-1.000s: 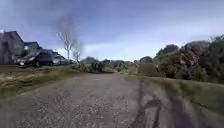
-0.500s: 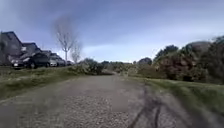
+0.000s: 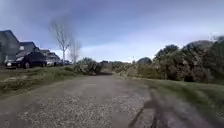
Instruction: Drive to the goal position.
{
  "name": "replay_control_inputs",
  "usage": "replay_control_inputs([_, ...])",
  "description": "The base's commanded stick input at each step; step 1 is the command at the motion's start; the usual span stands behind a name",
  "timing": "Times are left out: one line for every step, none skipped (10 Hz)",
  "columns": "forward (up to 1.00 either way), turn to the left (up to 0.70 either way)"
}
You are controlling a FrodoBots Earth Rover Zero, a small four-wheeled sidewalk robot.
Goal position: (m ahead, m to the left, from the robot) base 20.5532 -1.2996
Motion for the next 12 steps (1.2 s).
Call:
replay_control_inputs([1.0, 0.0])
replay_control_inputs([1.0, 0.0])
replay_control_inputs([1.0, 0.0])
replay_control_inputs([1.0, 0.0])
replay_control_inputs([1.0, 0.09])
replay_control_inputs([1.0, 0.26])
replay_control_inputs([1.0, 0.27])
replay_control_inputs([1.0, 0.27])
replay_control_inputs([1.0, 0.27])
replay_control_inputs([1.0, 0.12])
replay_control_inputs([1.0, 0.0])
replay_control_inputs([1.0, 0.0])
